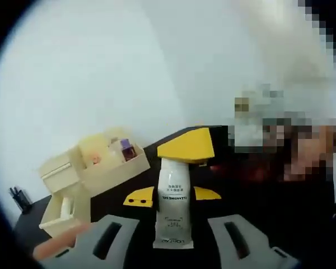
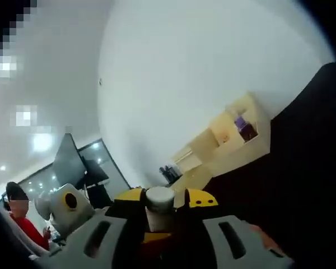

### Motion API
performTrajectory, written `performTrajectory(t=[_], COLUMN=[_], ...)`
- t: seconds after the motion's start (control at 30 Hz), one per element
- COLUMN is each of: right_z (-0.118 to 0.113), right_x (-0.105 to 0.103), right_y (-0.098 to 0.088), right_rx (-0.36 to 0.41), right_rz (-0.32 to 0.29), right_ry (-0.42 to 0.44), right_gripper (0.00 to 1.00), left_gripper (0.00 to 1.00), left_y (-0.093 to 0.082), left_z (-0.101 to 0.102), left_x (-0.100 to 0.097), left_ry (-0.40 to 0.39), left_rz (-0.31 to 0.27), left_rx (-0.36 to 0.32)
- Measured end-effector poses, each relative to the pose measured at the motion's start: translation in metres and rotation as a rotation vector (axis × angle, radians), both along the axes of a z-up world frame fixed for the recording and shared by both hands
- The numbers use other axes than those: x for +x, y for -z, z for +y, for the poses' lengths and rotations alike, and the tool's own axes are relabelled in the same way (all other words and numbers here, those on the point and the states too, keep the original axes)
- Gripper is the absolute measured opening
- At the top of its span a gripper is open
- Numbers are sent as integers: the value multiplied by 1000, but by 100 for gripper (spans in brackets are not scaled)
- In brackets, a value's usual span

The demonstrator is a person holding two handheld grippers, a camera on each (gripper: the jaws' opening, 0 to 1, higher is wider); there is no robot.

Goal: Open the drawer, pick up the cosmetic bottles from the table one by one, place them into the drawer, release the gripper, close the drawer, and move the gripper away

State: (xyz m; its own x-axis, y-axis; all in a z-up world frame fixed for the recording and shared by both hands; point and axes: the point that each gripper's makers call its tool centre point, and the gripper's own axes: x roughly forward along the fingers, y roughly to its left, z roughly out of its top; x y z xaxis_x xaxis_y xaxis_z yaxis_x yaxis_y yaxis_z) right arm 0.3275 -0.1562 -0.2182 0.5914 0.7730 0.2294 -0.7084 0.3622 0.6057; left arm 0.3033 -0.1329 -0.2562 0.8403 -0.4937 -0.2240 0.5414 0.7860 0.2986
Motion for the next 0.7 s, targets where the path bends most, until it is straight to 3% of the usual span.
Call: performTrajectory(t=[0.13, 0.27, 0.33, 0.5, 0.63, 0.7], right_z=[-2, 3, 8, 22, 37, 40], right_x=[1, 0, -3, -10, -17, -19], right_y=[-2, 1, 4, 12, 23, 25], right_rx=[16, 5, -11, -155, -273, -308], right_rz=[4, 14, 13, -85, -152, -171], right_ry=[8, -13, -29, -54, -86, -86], right_gripper=[29, 29, 29, 37, 57, 59], left_gripper=[19, 19, 19, 19, 19, 19], left_y=[-3, -14, -27, -48, -59, -62], left_z=[26, 53, 70, 101, 120, 127], left_x=[3, 15, 25, 46, 61, 67], left_ry=[-44, -78, -103, -163, -205, -218], left_rz=[12, 75, 68, 65, 59, 57], left_rx=[-16, -101, -116, -141, -140, -139])
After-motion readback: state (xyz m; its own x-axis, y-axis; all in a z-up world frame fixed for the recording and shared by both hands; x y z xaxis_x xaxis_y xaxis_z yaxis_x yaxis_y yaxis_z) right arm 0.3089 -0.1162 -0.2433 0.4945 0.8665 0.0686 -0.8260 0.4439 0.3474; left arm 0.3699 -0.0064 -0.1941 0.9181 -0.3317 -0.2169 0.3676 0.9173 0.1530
